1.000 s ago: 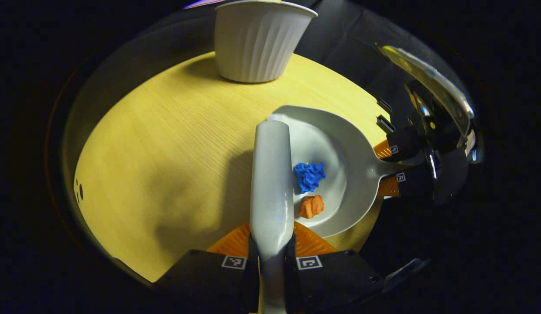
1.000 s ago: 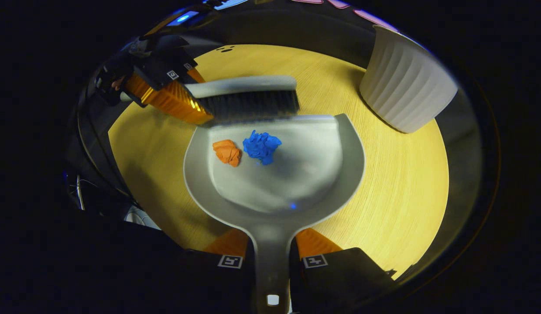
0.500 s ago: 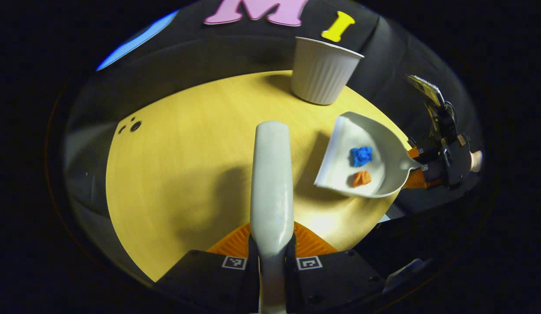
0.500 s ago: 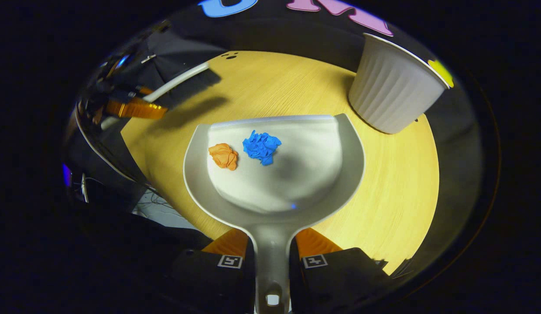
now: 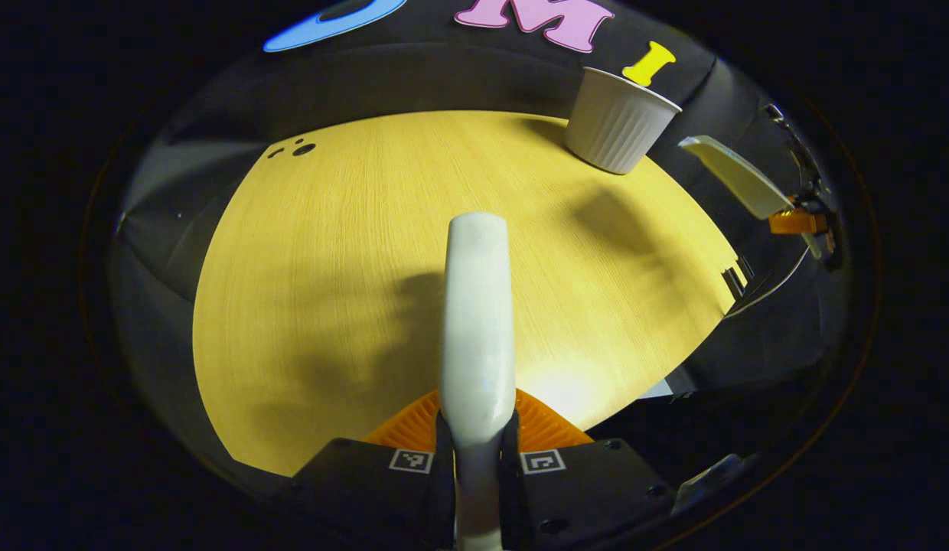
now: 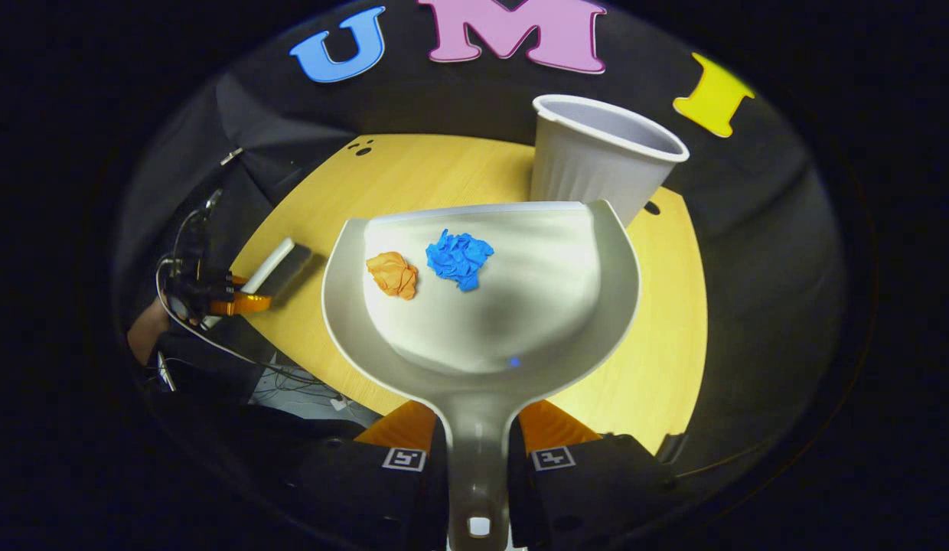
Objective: Pick up the small broom and dustpan from the desktop, sweep the trash into the dustpan with the broom, and then empty the trash into the garbage bin.
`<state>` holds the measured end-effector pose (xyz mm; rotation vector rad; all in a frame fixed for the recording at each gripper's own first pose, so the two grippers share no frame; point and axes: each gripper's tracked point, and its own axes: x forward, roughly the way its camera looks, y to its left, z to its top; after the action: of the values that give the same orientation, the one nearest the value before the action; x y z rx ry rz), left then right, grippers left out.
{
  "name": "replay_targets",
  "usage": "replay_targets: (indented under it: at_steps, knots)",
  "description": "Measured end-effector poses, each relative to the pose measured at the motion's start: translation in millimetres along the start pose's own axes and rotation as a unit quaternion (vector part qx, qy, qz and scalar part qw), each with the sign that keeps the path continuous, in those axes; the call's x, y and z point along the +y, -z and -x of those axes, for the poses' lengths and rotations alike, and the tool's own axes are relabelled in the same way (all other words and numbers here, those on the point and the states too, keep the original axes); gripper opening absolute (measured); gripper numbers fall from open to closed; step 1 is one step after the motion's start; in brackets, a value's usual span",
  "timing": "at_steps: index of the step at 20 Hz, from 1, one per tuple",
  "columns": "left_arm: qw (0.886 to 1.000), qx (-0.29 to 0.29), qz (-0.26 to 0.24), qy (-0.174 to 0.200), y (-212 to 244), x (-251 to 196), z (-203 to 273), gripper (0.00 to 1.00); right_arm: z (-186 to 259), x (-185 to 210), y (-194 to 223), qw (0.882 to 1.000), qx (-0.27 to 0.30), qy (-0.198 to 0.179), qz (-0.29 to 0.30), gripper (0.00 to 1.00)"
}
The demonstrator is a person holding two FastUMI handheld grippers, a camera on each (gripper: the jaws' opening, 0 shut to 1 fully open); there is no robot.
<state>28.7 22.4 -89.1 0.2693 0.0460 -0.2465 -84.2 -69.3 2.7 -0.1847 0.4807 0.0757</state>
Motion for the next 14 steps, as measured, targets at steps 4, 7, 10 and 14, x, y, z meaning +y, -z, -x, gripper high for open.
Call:
replay_targets:
  at_steps: [4,7,10,14]
  knots:
    - [1.0,-0.001,0.006,-0.014,6,9,5,0.27,46,-29,-35,1.0,-0.019,0.017,0.016,0.35]
    - [0.999,-0.006,0.002,-0.032,3,22,12,0.27,61,-48,-69,0.998,-0.051,0.038,0.028,0.35]
    - [0.999,-0.018,0.011,-0.037,-6,26,21,0.28,65,-59,-100,0.996,-0.078,0.036,0.001,0.39]
    - [0.998,-0.028,0.037,-0.04,-13,24,25,0.28,55,-83,-144,0.992,-0.116,0.05,-0.022,0.35]
